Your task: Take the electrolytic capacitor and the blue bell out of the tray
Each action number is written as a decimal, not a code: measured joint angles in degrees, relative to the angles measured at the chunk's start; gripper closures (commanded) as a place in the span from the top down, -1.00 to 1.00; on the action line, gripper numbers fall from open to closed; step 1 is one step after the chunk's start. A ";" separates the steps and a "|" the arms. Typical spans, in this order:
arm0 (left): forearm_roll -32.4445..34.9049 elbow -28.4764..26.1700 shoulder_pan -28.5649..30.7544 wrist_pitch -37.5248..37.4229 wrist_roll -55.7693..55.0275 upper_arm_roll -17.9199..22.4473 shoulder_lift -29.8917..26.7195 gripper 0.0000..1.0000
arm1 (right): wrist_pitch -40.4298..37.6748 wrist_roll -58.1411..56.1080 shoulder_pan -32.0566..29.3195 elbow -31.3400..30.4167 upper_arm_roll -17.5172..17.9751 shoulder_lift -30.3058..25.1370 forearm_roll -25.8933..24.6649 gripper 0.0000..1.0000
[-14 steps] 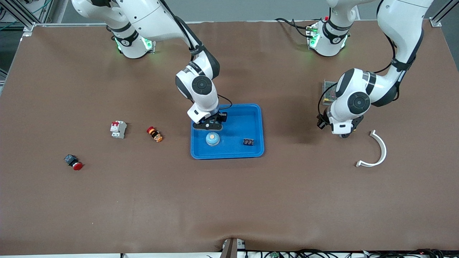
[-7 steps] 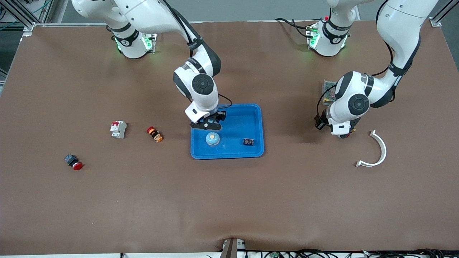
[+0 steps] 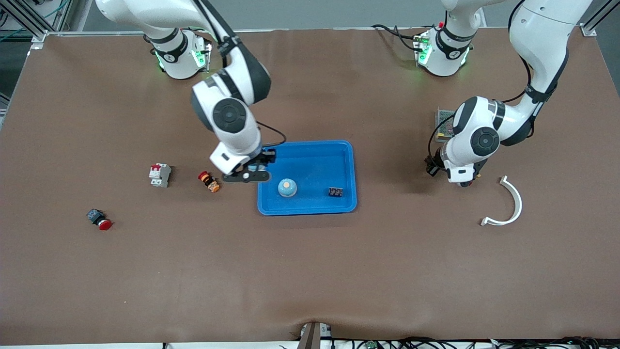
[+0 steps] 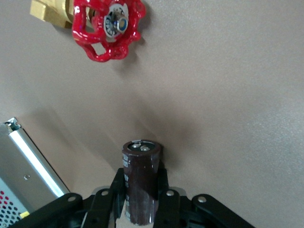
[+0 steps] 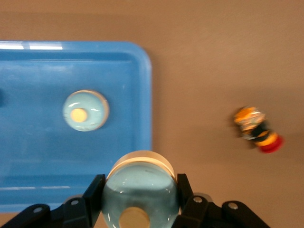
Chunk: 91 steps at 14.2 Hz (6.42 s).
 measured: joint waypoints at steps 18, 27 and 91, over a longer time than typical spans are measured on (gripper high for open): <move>-4.39 25.05 -7.74 -25.58 -8.51 -0.37 1.12 1.00 | -4.61 -53.83 -29.45 -0.89 -0.27 -3.82 -0.06 0.11; -6.05 40.25 -21.13 -23.48 -31.53 -0.45 14.71 0.88 | 3.85 -73.44 -39.86 -1.68 -0.26 0.57 -0.06 0.11; 5.69 28.76 1.89 -17.77 20.52 7.46 9.31 -1.00 | -2.11 -59.17 -38.73 -0.57 1.70 -1.23 2.06 1.00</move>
